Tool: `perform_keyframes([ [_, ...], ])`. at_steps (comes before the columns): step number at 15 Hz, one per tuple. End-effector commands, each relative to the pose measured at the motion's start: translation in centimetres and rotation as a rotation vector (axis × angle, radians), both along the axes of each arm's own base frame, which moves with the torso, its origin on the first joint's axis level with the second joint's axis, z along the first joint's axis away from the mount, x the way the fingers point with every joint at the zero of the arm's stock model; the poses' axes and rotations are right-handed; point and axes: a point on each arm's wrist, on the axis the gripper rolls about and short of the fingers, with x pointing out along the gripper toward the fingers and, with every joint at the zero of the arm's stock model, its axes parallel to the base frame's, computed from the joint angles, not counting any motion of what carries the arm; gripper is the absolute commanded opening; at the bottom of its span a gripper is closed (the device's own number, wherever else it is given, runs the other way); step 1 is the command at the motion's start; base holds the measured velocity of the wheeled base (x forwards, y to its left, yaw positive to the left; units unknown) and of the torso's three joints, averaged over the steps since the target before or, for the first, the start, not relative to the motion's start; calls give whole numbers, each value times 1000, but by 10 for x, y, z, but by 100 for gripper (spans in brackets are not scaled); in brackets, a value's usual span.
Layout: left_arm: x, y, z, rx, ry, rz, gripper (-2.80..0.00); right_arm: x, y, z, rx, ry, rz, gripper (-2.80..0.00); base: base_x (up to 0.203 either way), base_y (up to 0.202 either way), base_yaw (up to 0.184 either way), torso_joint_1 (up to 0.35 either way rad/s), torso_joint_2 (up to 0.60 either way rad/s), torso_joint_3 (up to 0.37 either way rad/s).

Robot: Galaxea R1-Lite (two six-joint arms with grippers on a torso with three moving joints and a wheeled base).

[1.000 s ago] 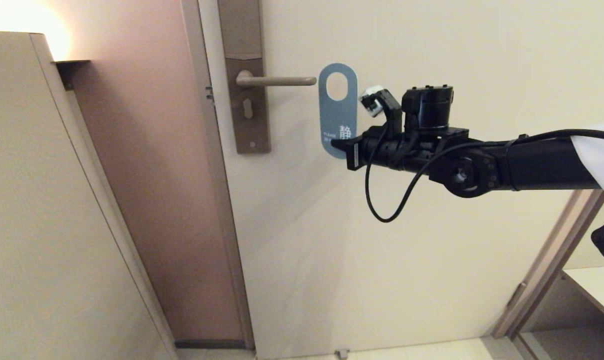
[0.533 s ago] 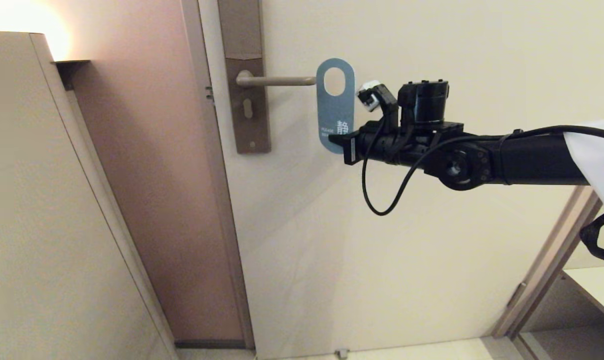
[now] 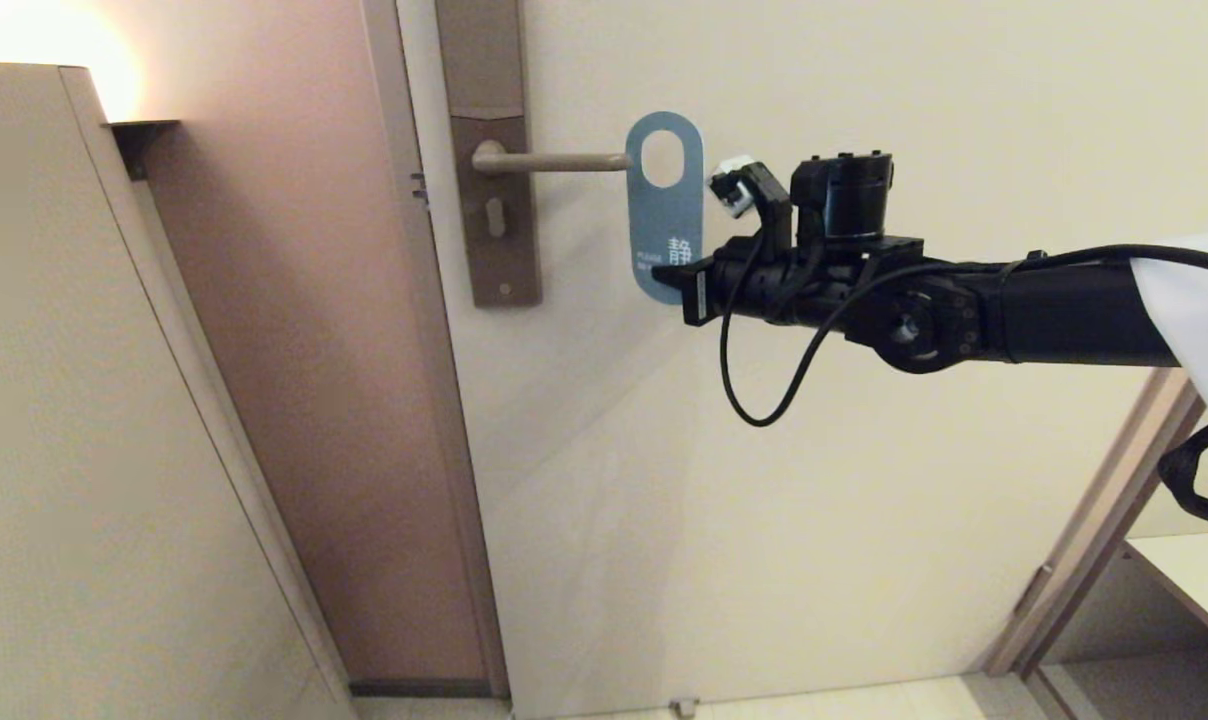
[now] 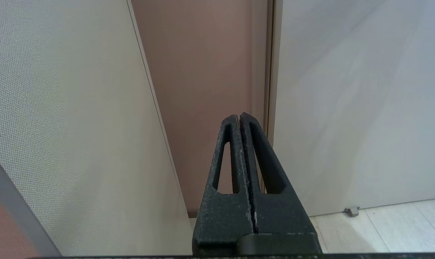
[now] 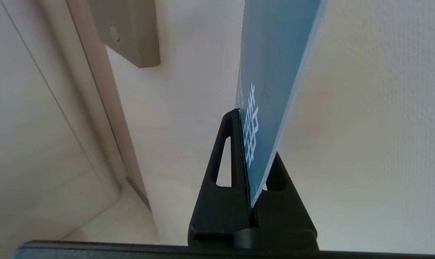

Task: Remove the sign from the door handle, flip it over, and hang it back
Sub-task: Hang the sign back with the other side facing out

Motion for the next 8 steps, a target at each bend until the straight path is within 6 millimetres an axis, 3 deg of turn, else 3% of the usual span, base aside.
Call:
perform_keyframes([
  [1, 0, 0, 0, 0, 2, 0, -280, -2, 6, 5, 7, -15, 15, -280, 0, 0, 0, 0, 0, 0],
  [8, 0, 0, 0, 0, 2, 0, -280, -11, 24, 3, 5, -12, 57, -280, 0, 0, 0, 0, 0, 0],
])
